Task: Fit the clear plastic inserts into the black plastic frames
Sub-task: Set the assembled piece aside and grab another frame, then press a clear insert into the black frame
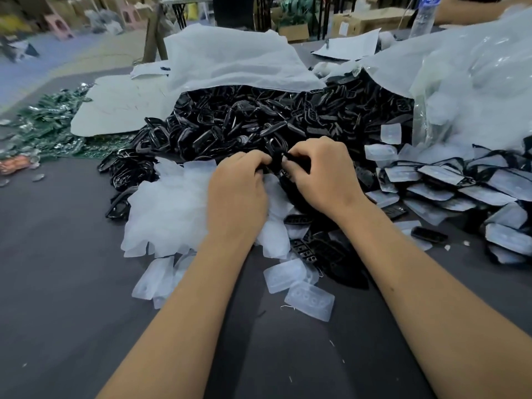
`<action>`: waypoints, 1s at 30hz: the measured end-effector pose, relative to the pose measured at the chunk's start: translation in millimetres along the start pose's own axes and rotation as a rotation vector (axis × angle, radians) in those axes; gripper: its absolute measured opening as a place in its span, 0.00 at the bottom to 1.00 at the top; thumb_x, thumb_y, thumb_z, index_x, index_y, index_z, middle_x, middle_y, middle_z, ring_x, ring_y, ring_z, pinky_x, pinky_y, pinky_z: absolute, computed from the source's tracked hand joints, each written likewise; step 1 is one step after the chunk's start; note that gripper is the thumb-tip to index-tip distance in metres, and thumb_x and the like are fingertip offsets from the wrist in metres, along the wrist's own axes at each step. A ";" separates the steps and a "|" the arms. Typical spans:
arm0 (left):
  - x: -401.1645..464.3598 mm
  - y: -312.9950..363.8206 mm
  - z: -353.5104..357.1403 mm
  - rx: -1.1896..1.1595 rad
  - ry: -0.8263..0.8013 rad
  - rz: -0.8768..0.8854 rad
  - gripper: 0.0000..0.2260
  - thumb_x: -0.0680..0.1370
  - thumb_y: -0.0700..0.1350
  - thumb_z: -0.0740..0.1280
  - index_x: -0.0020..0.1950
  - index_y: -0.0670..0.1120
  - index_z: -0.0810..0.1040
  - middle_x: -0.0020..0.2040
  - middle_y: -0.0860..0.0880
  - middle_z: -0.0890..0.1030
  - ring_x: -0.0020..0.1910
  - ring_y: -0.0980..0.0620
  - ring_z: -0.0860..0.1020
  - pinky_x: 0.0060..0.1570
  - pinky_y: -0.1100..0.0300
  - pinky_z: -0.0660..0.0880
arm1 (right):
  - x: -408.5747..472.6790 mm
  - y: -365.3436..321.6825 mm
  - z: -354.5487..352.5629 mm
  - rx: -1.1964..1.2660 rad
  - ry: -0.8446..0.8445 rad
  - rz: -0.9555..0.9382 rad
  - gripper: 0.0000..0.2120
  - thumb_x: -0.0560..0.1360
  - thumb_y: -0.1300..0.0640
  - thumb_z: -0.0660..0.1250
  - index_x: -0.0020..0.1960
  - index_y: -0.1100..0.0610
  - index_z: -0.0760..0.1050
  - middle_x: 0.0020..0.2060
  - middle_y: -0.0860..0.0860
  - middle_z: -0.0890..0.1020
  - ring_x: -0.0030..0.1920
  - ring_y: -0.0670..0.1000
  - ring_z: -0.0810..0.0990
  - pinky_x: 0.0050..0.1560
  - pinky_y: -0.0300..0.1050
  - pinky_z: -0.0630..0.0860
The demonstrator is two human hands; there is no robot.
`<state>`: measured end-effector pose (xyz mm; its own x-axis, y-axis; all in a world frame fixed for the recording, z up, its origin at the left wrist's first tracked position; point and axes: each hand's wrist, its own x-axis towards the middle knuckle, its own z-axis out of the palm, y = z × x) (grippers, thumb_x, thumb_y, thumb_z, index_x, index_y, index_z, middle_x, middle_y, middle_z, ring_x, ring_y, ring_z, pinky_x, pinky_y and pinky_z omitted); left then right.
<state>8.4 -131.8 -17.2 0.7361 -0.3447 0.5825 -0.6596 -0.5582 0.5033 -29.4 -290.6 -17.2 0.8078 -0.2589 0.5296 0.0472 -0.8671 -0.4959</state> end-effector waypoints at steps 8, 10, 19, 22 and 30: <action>1.7 -3.5 1.8 -0.372 0.189 -0.128 0.07 0.83 0.39 0.66 0.58 0.47 0.79 0.46 0.51 0.83 0.35 0.53 0.83 0.39 0.48 0.83 | 0.1 1.7 -1.9 0.233 0.086 0.121 0.06 0.80 0.51 0.72 0.49 0.54 0.83 0.31 0.44 0.79 0.31 0.43 0.75 0.37 0.36 0.70; 1.4 -3.6 1.9 -0.426 0.188 -0.131 0.06 0.84 0.39 0.65 0.57 0.49 0.77 0.43 0.51 0.82 0.30 0.54 0.82 0.30 0.56 0.79 | -0.7 0.9 -2.1 0.234 0.080 0.101 0.05 0.80 0.53 0.71 0.48 0.54 0.83 0.35 0.45 0.83 0.35 0.44 0.79 0.41 0.40 0.75; 0.8 -2.4 -0.3 -0.398 0.206 -0.090 0.05 0.86 0.41 0.60 0.59 0.47 0.74 0.39 0.51 0.80 0.31 0.56 0.75 0.34 0.65 0.71 | 0.0 2.6 -9.8 0.176 0.159 0.093 0.08 0.76 0.60 0.75 0.55 0.55 0.86 0.51 0.50 0.80 0.51 0.49 0.79 0.50 0.41 0.80; 1.1 -1.1 -0.4 -0.349 0.198 -0.073 0.06 0.86 0.41 0.61 0.60 0.47 0.75 0.43 0.54 0.79 0.38 0.57 0.76 0.40 0.65 0.70 | 4.7 -0.2 -17.4 0.082 0.118 0.061 0.05 0.75 0.59 0.77 0.50 0.55 0.84 0.45 0.48 0.81 0.46 0.47 0.80 0.49 0.45 0.80; 2.3 -2.7 -1.6 -0.402 0.194 -0.111 0.09 0.80 0.38 0.70 0.57 0.47 0.75 0.41 0.49 0.76 0.37 0.57 0.72 0.41 0.64 0.70 | 6.7 -10.0 -21.2 -0.071 -0.463 0.114 0.09 0.74 0.46 0.79 0.41 0.48 0.81 0.38 0.43 0.83 0.40 0.42 0.80 0.43 0.41 0.76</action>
<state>11.7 -129.8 -16.2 0.7890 -0.1301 0.6004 -0.6129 -0.2337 0.7548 -36.9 -292.7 5.9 0.9829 -0.1512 0.1050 -0.0838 -0.8753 -0.4762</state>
